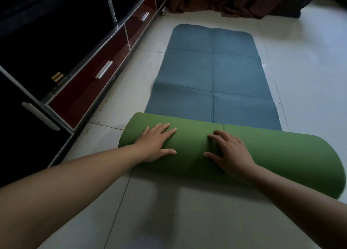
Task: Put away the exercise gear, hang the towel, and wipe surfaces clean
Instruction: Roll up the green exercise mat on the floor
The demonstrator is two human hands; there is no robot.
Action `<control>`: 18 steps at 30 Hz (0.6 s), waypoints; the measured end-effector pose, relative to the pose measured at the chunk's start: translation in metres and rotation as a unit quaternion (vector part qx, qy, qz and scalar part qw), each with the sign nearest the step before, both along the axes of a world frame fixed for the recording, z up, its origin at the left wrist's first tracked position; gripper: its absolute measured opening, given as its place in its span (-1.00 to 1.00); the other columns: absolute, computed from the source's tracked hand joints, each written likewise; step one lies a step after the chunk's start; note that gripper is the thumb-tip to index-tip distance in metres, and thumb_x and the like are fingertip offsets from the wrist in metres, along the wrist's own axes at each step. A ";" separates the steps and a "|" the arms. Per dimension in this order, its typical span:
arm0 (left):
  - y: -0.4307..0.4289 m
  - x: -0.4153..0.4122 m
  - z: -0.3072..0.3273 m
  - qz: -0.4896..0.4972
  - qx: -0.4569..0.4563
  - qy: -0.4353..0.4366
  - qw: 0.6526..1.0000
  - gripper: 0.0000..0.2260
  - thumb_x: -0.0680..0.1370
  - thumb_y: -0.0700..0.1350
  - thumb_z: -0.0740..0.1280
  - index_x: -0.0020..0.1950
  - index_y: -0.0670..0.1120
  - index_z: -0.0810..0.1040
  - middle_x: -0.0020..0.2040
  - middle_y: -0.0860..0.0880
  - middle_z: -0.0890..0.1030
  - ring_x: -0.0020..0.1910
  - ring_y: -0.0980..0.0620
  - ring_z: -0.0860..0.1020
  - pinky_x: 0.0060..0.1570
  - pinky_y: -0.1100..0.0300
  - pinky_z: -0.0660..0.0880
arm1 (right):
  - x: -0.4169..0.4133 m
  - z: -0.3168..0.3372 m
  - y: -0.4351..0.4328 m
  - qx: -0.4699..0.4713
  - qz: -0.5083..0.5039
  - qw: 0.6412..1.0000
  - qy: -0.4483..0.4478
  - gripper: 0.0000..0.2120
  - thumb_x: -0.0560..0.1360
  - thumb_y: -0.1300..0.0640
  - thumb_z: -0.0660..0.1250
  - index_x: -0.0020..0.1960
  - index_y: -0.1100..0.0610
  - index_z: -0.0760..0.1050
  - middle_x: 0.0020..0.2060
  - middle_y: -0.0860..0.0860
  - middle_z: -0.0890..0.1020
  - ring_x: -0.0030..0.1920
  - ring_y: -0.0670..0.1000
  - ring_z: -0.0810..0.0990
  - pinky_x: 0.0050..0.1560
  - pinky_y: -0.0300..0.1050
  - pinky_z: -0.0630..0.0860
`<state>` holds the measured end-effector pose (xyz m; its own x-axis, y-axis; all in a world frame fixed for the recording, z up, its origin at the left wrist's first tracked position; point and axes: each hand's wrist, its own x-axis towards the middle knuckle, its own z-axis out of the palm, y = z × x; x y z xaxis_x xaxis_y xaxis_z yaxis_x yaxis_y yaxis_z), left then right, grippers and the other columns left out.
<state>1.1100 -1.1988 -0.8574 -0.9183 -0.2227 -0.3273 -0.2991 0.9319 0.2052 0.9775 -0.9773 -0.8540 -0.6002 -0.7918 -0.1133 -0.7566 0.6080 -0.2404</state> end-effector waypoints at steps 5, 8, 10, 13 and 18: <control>-0.008 -0.015 0.000 -0.009 -0.011 0.036 0.999 -0.36 0.52 0.24 0.19 0.53 0.13 0.00 0.55 0.03 0.01 0.52 0.00 -0.02 0.47 -0.11 -0.04 | -0.014 -0.004 0.026 0.101 0.027 0.994 0.034 -0.01 0.30 -0.46 0.23 0.52 -0.08 -0.16 0.53 -0.05 -0.10 0.52 0.00 -0.15 0.47 0.17 -0.12; -0.002 -0.017 -0.001 -0.029 0.000 0.077 0.997 -0.48 0.57 0.14 0.17 0.50 0.18 0.09 0.54 0.05 0.06 0.52 0.02 0.01 0.48 -0.10 -0.04 | -0.020 -0.008 0.027 0.154 0.028 0.986 0.058 0.19 0.19 -0.45 0.35 0.49 -0.09 -0.35 0.52 -0.02 -0.22 0.51 0.06 -0.23 0.42 0.31 -0.13; 0.002 -0.017 -0.003 -0.040 0.000 0.075 0.996 -0.50 0.59 0.12 0.16 0.50 0.19 0.09 0.55 0.05 0.05 0.52 0.03 0.00 0.47 -0.09 -0.06 | -0.023 -0.011 0.024 0.164 0.019 0.984 0.064 0.24 0.16 -0.45 0.37 0.48 -0.10 -0.39 0.52 0.02 -0.21 0.51 0.10 -0.21 0.40 0.34 -0.11; 0.001 -0.018 -0.003 -0.042 -0.011 0.047 0.998 -0.42 0.55 0.19 0.18 0.51 0.18 0.03 0.55 0.05 0.00 0.53 0.03 -0.04 0.47 -0.10 -0.08 | -0.030 -0.009 0.018 0.159 0.015 0.986 0.057 0.21 0.16 -0.44 0.38 0.50 -0.09 -0.31 0.52 0.03 -0.07 0.52 0.08 -0.08 0.41 0.31 0.00; -0.004 -0.019 0.004 -0.038 -0.015 0.044 0.998 -0.21 0.41 0.29 0.32 0.51 0.19 -0.02 0.55 0.05 -0.02 0.53 0.03 -0.05 0.47 -0.10 -0.11 | -0.039 -0.001 0.016 0.099 0.019 0.993 0.060 0.04 0.18 -0.41 0.40 0.49 -0.12 0.00 0.41 -0.07 0.31 0.39 0.02 0.28 0.34 0.04 0.24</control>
